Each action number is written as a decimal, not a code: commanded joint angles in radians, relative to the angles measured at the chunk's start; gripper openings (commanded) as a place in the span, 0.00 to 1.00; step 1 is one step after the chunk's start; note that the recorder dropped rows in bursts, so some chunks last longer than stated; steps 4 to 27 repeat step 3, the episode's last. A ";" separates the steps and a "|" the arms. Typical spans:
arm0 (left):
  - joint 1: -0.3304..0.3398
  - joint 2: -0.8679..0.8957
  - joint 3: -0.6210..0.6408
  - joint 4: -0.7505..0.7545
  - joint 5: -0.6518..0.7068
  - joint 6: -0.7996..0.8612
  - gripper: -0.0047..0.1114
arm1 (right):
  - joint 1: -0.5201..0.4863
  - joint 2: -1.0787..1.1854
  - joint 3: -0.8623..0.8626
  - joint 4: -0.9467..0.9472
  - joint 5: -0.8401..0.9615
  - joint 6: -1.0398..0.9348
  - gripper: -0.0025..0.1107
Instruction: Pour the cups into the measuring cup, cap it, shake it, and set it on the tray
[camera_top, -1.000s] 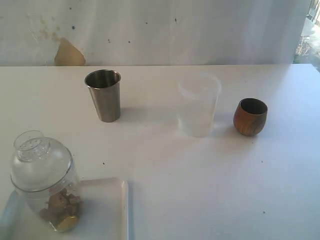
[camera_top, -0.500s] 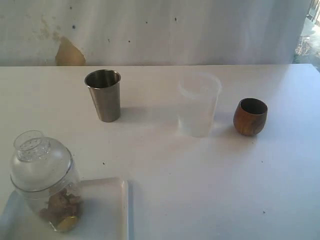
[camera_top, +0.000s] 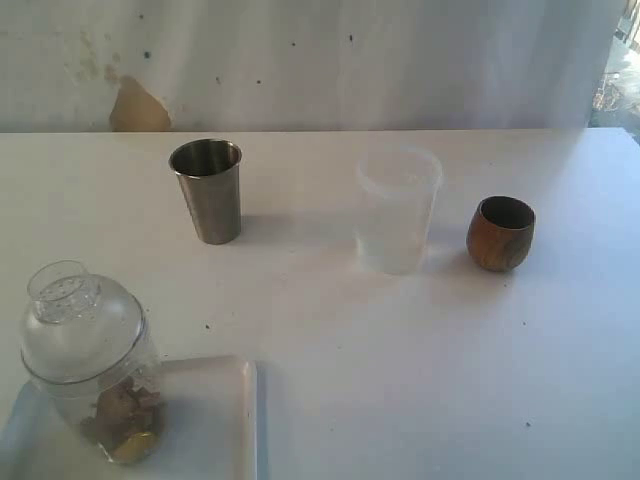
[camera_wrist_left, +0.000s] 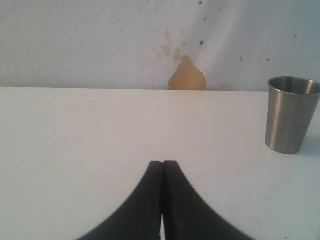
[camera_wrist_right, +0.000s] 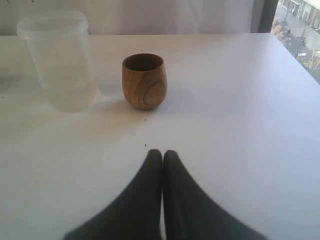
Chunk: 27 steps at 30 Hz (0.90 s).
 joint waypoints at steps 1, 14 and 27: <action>-0.003 -0.004 0.005 0.004 -0.009 -0.006 0.04 | 0.005 -0.006 0.004 -0.004 -0.003 0.005 0.02; -0.003 -0.004 0.005 0.004 -0.009 -0.006 0.04 | 0.005 -0.006 0.004 -0.004 -0.003 0.005 0.02; -0.003 -0.004 0.005 0.004 -0.009 -0.006 0.04 | 0.005 -0.006 0.004 -0.004 -0.003 0.005 0.02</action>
